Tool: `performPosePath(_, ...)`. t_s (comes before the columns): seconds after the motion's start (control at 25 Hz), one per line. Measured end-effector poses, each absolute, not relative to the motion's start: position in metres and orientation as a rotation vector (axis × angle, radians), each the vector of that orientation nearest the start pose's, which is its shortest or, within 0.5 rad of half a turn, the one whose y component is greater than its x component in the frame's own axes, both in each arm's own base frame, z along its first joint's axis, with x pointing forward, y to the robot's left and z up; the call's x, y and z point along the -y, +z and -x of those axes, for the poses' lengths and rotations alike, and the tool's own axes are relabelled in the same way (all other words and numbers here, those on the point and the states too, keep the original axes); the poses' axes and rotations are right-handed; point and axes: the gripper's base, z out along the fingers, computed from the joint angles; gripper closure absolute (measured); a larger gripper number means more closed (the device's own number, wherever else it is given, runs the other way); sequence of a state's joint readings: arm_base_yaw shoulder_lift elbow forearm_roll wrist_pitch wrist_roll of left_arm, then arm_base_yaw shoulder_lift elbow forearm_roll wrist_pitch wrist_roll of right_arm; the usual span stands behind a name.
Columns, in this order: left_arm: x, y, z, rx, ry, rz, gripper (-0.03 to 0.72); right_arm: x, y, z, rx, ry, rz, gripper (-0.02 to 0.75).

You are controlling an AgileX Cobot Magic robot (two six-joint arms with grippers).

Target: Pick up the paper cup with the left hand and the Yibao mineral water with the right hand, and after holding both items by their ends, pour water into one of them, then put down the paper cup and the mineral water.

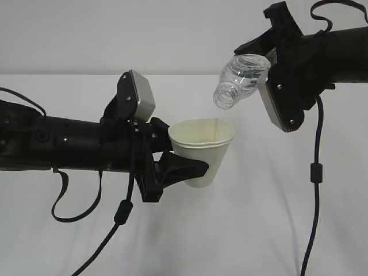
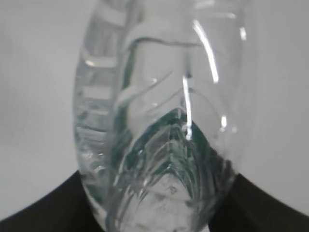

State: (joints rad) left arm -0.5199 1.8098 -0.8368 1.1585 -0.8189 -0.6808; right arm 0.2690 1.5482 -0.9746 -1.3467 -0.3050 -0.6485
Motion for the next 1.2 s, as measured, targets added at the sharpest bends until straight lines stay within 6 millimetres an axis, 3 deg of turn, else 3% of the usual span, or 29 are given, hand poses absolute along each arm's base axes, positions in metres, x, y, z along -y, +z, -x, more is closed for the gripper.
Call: performPosePath(1.2, 0.2223, 0.1790, -0.2661, -1.594, -0.876, -1.200, 0.291, -0.1172, 0.2732, -0.3242, -0.697, -0.809, 1.940, 0.315)
